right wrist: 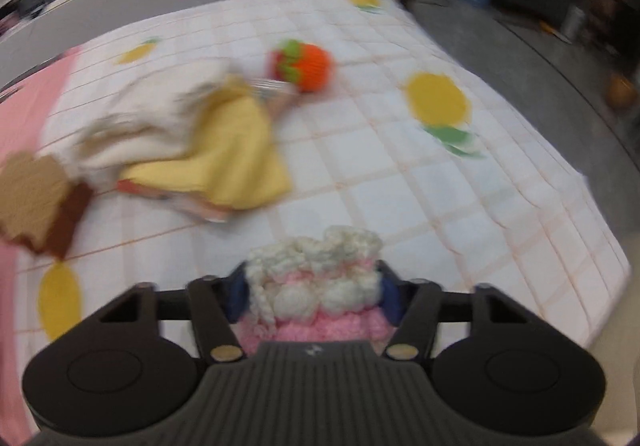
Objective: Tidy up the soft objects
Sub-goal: 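Grasp the brown bear sponge with the left tool while the right tool holds the cake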
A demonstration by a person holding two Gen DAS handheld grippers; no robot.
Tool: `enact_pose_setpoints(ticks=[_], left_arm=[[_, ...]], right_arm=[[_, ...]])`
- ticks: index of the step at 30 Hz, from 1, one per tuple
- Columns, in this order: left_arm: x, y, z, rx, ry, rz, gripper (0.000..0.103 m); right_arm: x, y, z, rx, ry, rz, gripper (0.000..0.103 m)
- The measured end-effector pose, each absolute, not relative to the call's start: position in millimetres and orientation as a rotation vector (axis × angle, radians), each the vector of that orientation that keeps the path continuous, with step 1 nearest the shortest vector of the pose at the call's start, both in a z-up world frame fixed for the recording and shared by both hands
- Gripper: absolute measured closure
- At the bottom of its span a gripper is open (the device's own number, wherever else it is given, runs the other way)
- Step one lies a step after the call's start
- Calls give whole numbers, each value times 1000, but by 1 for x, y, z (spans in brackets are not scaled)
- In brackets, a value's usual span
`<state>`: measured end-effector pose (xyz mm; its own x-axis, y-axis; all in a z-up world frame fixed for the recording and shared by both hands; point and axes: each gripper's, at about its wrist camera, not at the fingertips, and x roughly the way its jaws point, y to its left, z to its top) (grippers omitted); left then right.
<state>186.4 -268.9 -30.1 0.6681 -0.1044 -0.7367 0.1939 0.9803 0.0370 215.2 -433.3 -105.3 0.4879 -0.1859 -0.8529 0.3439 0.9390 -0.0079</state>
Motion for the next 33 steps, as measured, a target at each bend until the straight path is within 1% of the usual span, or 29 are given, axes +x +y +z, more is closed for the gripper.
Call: enact_pose_setpoints(ticks=[7, 8, 9, 13, 16, 21, 25, 28, 33], left_arm=[[224, -281, -43, 37, 897, -38, 16], [232, -282, -45, 33, 914, 6, 18], [239, -282, -47, 14, 927, 43, 23], [263, -278, -48, -93, 955, 110, 23], [280, -279, -49, -146, 973, 122, 20], [308, -294, -59, -142, 1044, 157, 19], [325, -305, -64, -83, 1058, 204, 15], [332, -311, -68, -41, 1062, 213, 7], [323, -320, -77, 108, 1022, 183, 6]], right_arm=[[214, -425, -104, 180, 1028, -246, 45], [213, -427, -103, 196, 1025, -244, 45], [213, -427, -103, 196, 1025, -244, 45], [210, -431, -102, 215, 1019, -236, 44], [211, -428, -103, 197, 1020, -234, 43], [213, -430, -103, 215, 1016, -235, 42], [212, -431, -103, 222, 1014, -232, 40], [213, -432, -103, 230, 1009, -230, 39], [212, -431, -103, 232, 1009, -229, 39]])
